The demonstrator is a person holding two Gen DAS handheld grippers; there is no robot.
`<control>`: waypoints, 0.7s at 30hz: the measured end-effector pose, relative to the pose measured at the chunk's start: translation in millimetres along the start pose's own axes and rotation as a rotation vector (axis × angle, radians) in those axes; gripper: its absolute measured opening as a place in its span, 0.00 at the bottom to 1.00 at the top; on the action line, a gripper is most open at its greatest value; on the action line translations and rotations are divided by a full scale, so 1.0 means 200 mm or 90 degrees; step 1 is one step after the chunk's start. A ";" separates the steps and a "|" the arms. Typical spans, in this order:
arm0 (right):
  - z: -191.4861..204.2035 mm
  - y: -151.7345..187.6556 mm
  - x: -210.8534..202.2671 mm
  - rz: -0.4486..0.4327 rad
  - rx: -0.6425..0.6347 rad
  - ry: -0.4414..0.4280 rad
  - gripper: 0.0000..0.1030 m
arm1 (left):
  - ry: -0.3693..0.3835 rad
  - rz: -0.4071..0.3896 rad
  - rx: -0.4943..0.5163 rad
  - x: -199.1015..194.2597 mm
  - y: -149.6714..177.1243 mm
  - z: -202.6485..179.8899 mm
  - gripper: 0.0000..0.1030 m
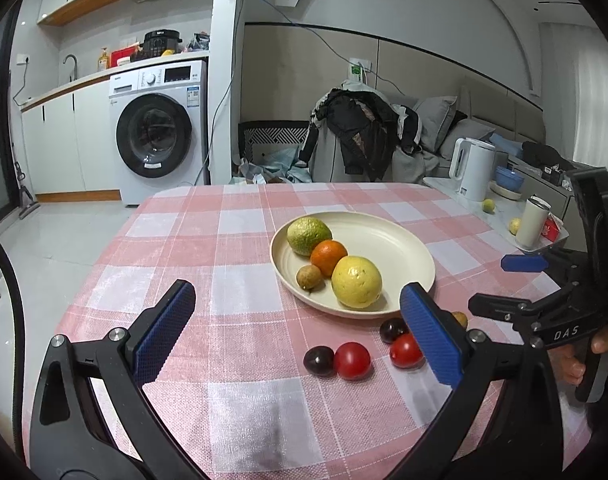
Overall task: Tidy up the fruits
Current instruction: 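Open both tools on the plate and withdraw them, then grasp the brown kiwi with the right tool while the left tool approaches the red tomatoes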
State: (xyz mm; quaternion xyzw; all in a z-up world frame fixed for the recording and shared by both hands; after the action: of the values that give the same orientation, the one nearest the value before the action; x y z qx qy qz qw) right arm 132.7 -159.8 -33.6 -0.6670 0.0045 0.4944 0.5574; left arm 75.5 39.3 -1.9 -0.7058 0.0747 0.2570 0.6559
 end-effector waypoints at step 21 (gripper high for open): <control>0.03 0.18 0.19 0.146 -0.017 -0.043 0.74 | 0.020 0.058 0.039 0.11 0.07 -0.09 0.99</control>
State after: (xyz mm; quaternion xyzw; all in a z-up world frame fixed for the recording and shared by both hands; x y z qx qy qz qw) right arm 127.3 -148.2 -84.0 -0.6523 0.0556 0.5773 0.4879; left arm 91.7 25.5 -24.2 -0.6850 0.1248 0.2733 0.6637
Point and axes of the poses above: each gripper's, at about its wrist camera, not at the fingertips, and x roughly the way its jaws point, z to its left, y to its underside, the point moved 4 cm from there along x, roughly the way its jaws point, and after that the axes turned 8 degrees about -y, right-handed, at the moved point
